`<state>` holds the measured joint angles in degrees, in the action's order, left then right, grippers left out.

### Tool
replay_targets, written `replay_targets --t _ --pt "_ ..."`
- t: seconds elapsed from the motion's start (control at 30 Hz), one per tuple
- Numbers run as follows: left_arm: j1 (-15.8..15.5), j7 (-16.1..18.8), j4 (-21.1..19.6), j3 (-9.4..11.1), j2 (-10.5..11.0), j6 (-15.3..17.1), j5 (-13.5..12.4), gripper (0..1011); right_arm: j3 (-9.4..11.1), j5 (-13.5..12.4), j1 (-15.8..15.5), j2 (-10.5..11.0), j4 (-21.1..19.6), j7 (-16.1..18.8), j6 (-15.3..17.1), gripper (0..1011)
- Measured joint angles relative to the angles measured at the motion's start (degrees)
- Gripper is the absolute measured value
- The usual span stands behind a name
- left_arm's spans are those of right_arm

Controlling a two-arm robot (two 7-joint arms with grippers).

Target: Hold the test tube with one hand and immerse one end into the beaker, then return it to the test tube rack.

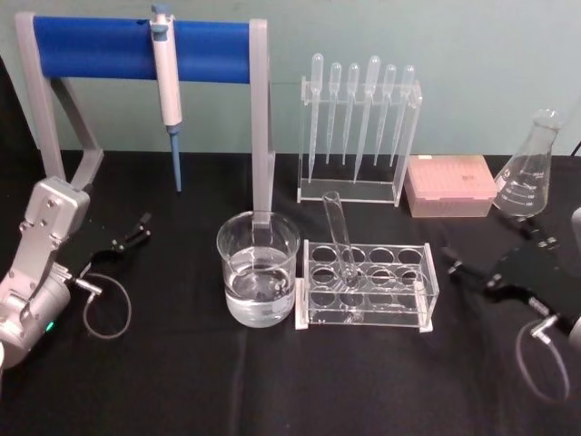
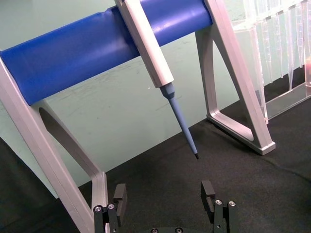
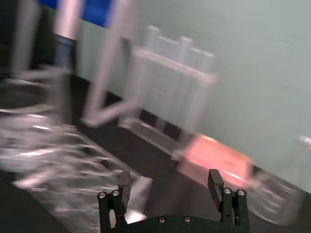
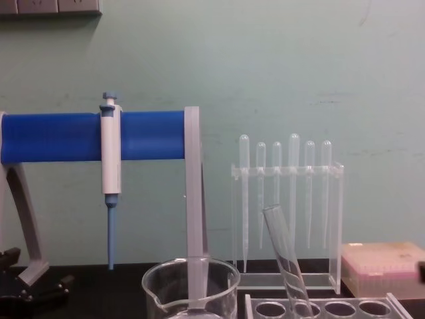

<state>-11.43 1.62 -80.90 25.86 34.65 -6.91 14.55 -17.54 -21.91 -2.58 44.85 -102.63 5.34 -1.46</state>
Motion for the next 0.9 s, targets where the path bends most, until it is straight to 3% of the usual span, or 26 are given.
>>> replay_targets --t 0.03,0.13,0.23,0.27,0.4,0.53,0.67,0.9 --pt "0.0 0.0 0.0 0.0 0.0 0.0 0.0 1000 0.0 -1.8 -0.1 0.6 -1.4 2.9 0.7 1003" --pt "0.0 0.0 0.0 0.0 0.0 0.0 0.0 1000 -0.8 -3.8 0.8 0.6 -2.5 7.0 1.9 1003" --pt "0.0 0.0 0.0 0.0 0.0 0.0 0.0 1000 -2.7 -5.1 3.2 -0.4 -2.7 11.2 3.8 1003" --pt "0.0 0.0 0.0 0.0 0.0 0.0 0.0 1000 -4.5 -4.9 5.4 -1.6 -2.4 13.4 5.2 1003" --pt "0.0 0.0 0.0 0.0 0.0 0.0 0.0 1000 -7.1 -3.4 8.8 -3.9 -1.0 15.5 6.8 1003" --pt "0.0 0.0 0.0 0.0 0.0 0.0 0.0 1000 -10.1 -0.2 13.4 -7.5 1.9 16.8 8.1 1003" --pt "0.0 0.0 0.0 0.0 0.0 0.0 0.0 1000 -11.7 2.4 16.3 -10.1 4.5 17.2 8.7 1003" --pt "0.0 0.0 0.0 0.0 0.0 0.0 0.0 1000 -12.4 4.4 18.9 -13.5 8.4 17.4 9.4 1003"
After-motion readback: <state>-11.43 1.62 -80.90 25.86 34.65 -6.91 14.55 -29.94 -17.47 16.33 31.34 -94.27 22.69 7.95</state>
